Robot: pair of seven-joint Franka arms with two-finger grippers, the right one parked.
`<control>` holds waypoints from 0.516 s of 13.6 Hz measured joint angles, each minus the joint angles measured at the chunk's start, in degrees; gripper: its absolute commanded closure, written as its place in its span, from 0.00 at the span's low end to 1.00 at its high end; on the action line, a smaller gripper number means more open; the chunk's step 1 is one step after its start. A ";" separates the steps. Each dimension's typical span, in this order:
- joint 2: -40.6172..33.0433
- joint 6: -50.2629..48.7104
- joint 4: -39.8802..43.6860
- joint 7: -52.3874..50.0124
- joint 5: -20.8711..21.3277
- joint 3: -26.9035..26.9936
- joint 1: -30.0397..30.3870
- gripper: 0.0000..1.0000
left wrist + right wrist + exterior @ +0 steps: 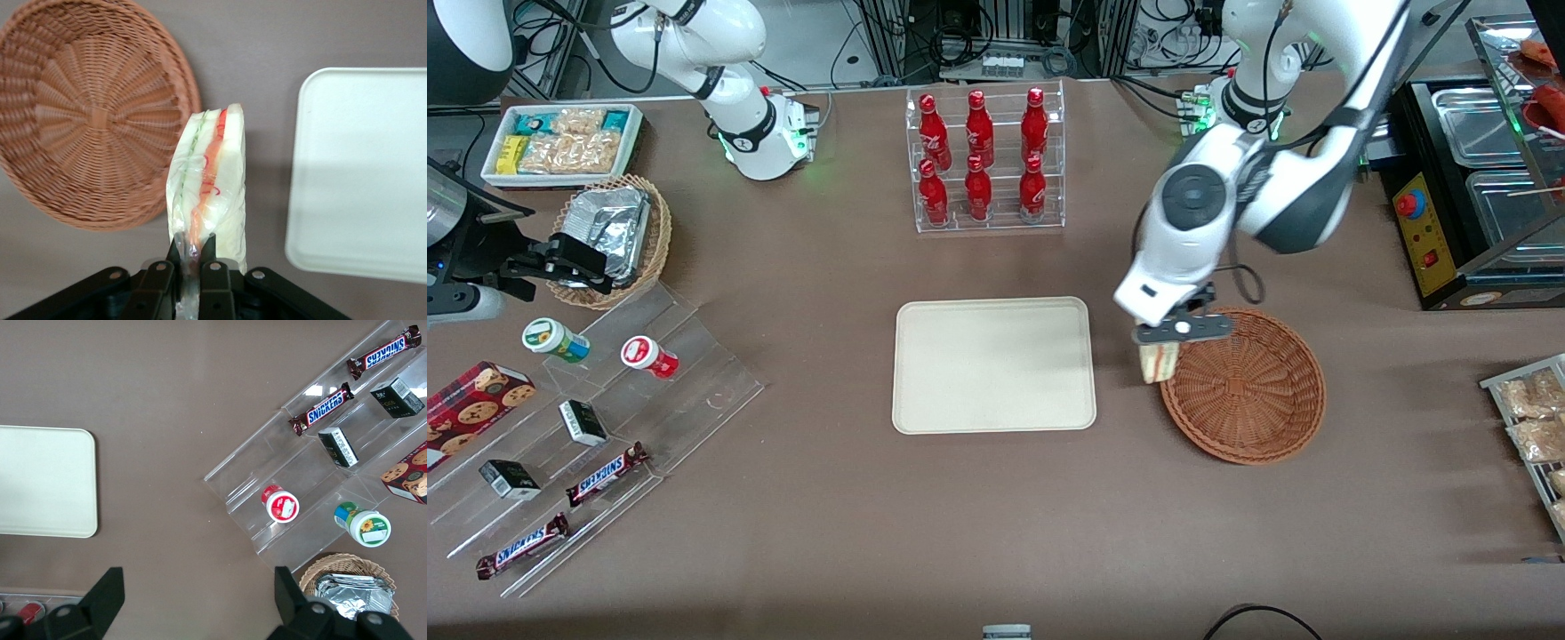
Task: Place sandwich from basket to tray
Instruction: 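Carry the sandwich with the left gripper over the cream tray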
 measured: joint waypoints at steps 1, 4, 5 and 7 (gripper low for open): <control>2.08 0.10 1.22 -3.65 1.96 -1.76 -0.01 1.00; 6.52 0.51 4.03 -8.10 6.03 -5.66 -0.03 1.00; 7.50 1.18 4.58 -8.28 6.97 -6.69 -0.04 1.00; 9.14 3.46 4.91 -8.45 8.33 -8.18 -0.08 1.00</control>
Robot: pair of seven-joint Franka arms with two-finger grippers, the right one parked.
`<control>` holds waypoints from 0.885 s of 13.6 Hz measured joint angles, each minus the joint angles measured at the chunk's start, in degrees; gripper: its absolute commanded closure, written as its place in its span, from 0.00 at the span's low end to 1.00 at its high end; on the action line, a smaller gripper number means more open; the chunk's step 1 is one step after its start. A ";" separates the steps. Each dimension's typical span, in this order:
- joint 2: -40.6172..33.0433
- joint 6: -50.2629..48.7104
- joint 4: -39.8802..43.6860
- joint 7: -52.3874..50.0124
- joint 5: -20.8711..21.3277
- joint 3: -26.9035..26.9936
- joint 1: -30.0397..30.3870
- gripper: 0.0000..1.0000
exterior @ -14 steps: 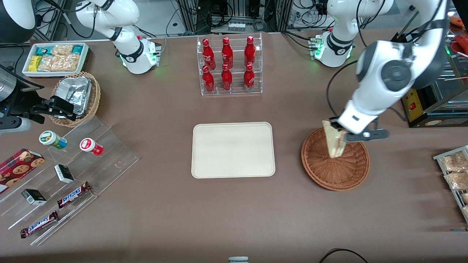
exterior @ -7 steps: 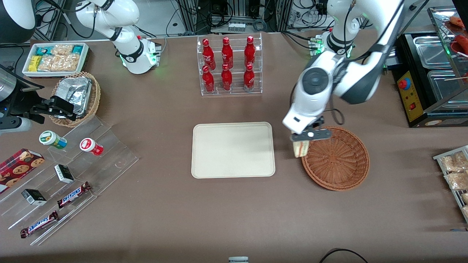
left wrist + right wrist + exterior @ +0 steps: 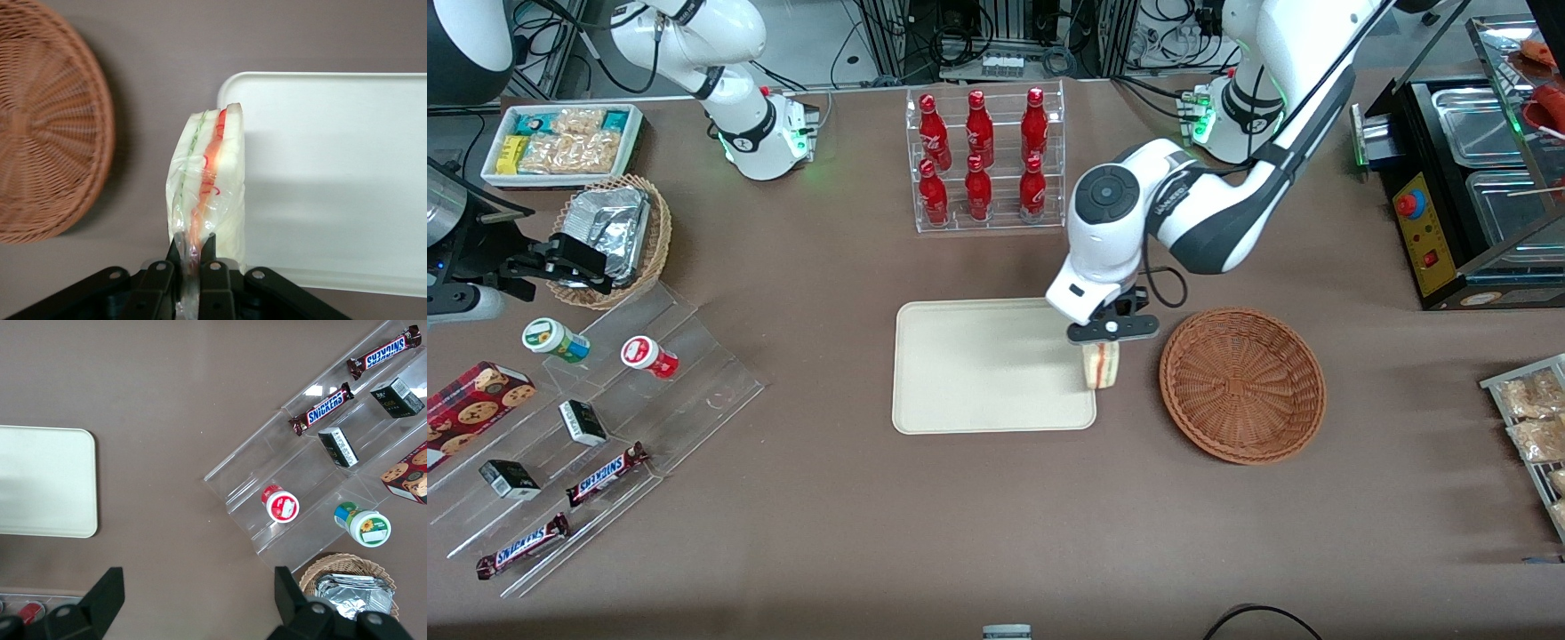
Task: Place sandwich from basket to tray
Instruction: 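Carry the sandwich with the left gripper over the cream tray, then lower the sandwich onto the tray and open the left gripper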
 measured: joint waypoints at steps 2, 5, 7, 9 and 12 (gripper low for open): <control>1.86 2.46 0.01 0.00 2.25 -0.65 -0.67 1.00; 6.04 3.63 0.95 -2.43 7.93 -2.26 -1.91 1.00; 8.79 3.62 2.28 -5.88 12.21 -2.79 -3.11 1.00; 11.05 3.41 3.59 -7.65 14.66 -2.81 -4.39 1.00; 13.19 1.16 5.69 -8.09 15.37 -2.80 -5.73 1.00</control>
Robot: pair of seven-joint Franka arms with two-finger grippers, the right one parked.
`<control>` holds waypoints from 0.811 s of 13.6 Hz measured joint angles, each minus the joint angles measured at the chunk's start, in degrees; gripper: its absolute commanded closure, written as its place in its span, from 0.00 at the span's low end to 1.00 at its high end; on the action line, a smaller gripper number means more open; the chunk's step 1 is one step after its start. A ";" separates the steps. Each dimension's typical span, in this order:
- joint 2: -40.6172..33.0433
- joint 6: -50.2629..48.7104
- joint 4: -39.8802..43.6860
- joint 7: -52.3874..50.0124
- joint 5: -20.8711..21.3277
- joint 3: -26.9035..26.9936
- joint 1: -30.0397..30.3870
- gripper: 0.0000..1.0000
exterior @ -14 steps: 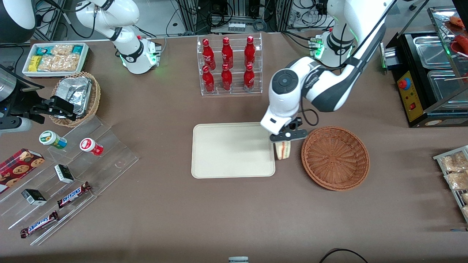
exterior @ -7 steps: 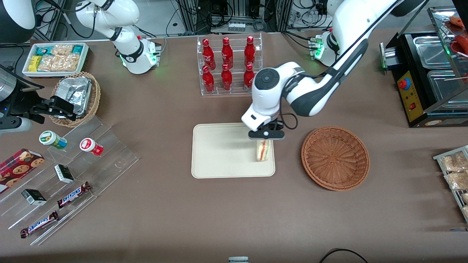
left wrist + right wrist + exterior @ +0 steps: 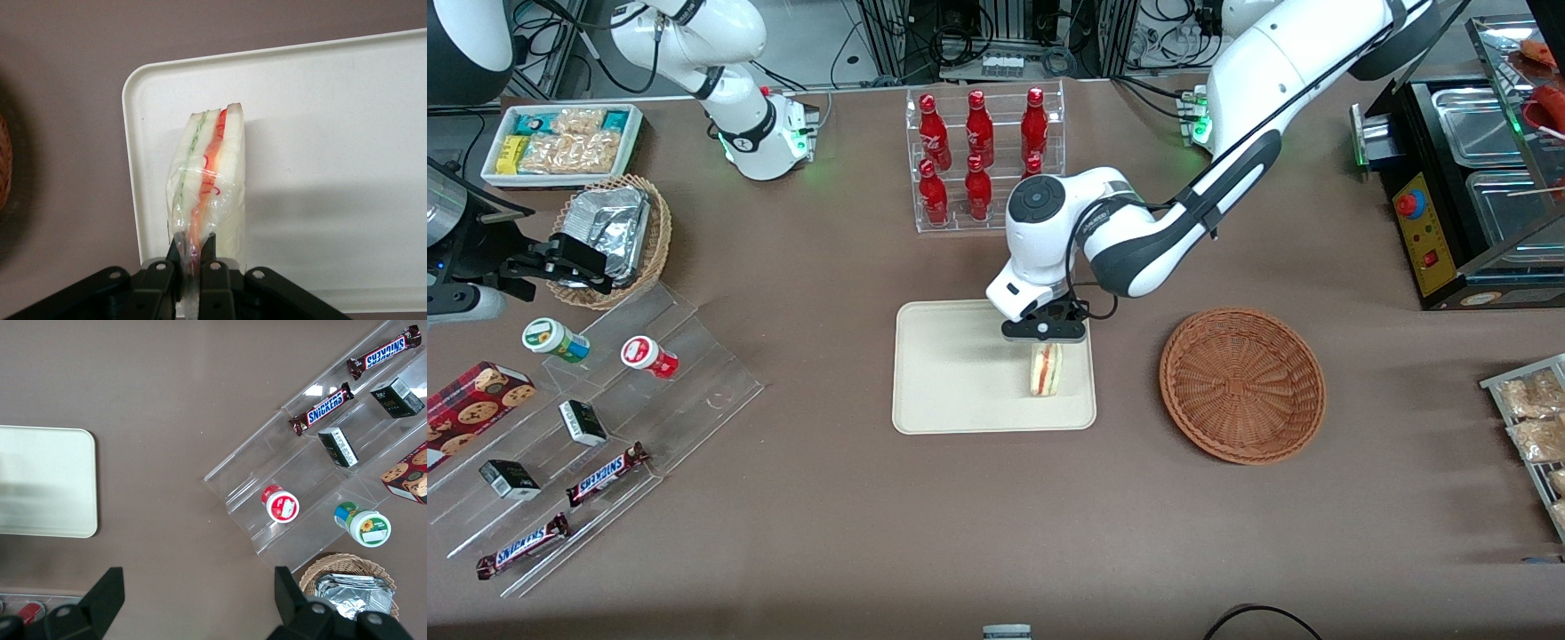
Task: Place sandwich from basket to tray
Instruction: 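Lower the sandwich onto the tray and open the left gripper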
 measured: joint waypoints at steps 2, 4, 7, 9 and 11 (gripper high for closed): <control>1.35 -2.57 2.16 0.00 0.57 0.00 -0.96 1.00; 2.69 -3.47 3.35 -0.45 1.31 0.00 -1.42 1.00; 4.54 -3.47 4.57 -1.56 1.70 0.00 -1.80 1.00; 5.33 -3.47 5.42 -2.06 2.16 0.00 -2.32 1.00; 5.91 -3.48 5.87 -4.04 4.12 0.00 -2.90 1.00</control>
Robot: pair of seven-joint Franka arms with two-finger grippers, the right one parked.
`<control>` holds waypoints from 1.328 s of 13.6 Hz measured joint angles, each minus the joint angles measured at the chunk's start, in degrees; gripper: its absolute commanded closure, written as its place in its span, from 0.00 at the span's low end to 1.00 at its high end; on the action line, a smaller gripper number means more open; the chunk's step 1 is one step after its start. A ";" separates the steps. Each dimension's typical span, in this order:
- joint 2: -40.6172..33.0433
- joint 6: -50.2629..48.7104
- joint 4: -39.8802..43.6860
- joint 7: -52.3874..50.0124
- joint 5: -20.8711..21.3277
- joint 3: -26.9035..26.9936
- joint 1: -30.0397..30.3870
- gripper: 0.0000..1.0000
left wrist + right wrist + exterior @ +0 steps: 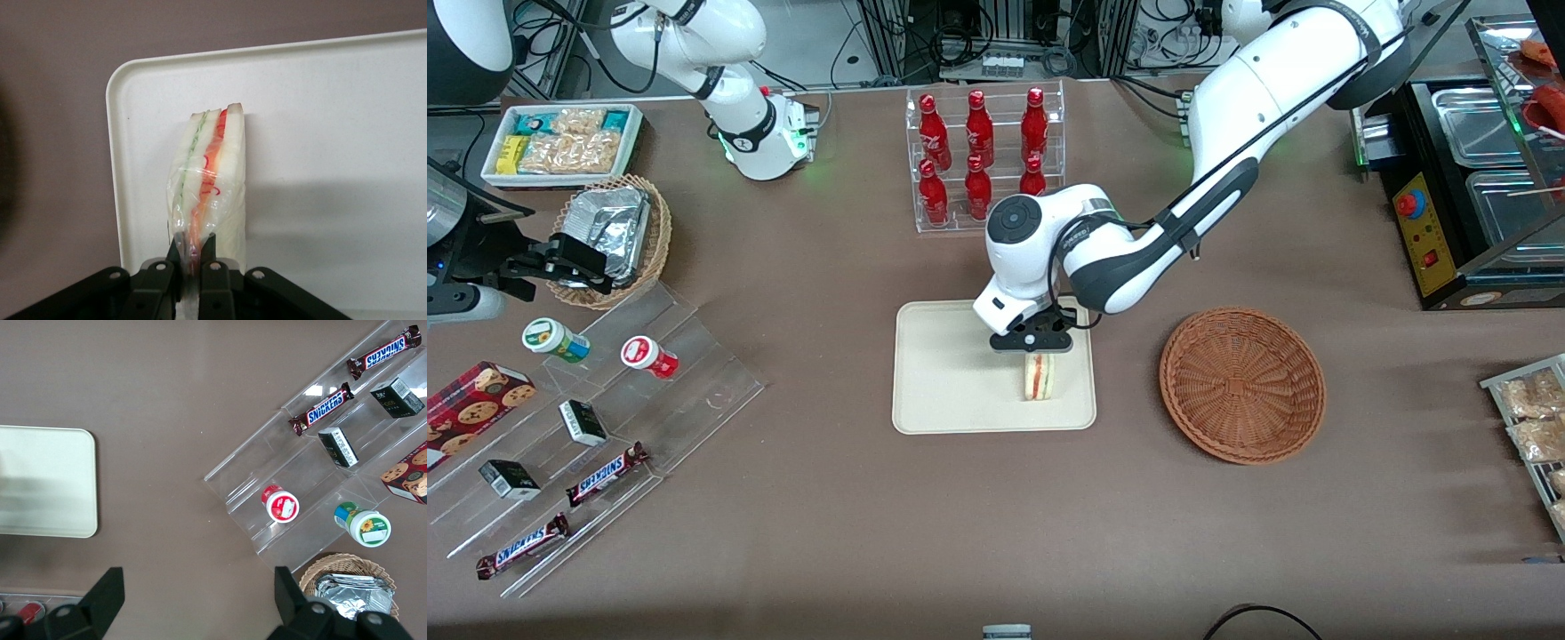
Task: Place sandwich from basket to tray
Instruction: 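Lower the sandwich onto the tray and open the left gripper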
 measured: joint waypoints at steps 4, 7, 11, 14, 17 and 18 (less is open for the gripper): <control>1.33 -0.01 0.36 -2.60 1.89 0.00 -0.38 0.65; 1.52 -0.01 0.43 -4.07 2.11 0.00 -0.57 0.00; 1.51 -0.01 1.18 -6.54 3.18 -0.08 -0.76 0.00; 1.11 -2.16 3.22 -7.70 3.19 -0.63 -0.77 0.00; -0.77 -3.33 4.48 -7.98 2.83 -0.95 -0.77 0.00; -1.85 -3.39 4.60 -8.04 1.90 -0.95 -0.76 0.00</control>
